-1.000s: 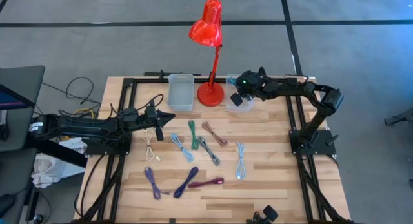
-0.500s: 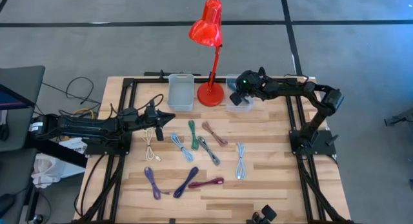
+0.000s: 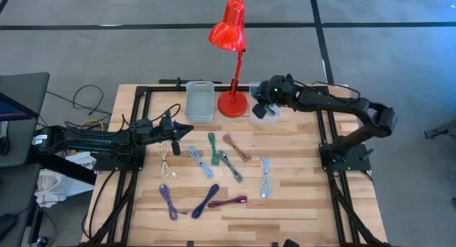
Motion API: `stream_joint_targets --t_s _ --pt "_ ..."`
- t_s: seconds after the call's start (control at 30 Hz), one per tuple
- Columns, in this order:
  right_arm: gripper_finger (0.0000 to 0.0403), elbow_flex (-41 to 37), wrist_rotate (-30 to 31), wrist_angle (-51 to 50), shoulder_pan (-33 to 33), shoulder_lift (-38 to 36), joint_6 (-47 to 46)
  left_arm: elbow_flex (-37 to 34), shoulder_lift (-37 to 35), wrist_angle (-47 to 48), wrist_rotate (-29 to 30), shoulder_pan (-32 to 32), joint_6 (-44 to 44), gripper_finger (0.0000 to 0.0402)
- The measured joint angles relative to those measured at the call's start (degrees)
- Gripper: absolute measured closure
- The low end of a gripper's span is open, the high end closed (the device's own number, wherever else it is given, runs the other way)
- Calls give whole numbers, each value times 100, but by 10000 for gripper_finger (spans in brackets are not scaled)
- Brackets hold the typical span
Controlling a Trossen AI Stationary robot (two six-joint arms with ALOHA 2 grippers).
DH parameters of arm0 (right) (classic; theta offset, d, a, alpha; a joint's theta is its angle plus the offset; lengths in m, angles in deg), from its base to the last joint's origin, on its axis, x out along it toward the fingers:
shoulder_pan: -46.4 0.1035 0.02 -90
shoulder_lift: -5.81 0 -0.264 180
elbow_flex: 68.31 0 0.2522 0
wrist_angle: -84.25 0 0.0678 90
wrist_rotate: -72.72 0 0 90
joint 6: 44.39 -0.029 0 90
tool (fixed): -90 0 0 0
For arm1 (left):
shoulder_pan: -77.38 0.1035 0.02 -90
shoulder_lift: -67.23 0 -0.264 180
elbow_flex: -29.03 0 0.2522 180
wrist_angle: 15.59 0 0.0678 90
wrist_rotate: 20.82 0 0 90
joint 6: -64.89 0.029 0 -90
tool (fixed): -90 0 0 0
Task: Pick & Place USB Port
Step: Put the right light blue charger cable into the gray bin
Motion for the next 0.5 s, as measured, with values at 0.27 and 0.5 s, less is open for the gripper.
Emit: stream_joint_targets --t_s 0.27,0.5 --pt "344 0 6 -1145 553 -631 -91 0 0 -1 0 -1 0 376" --pt "344 0 -30 -1853 1092 -847 -199 0 0 -1 0 1 0 376"
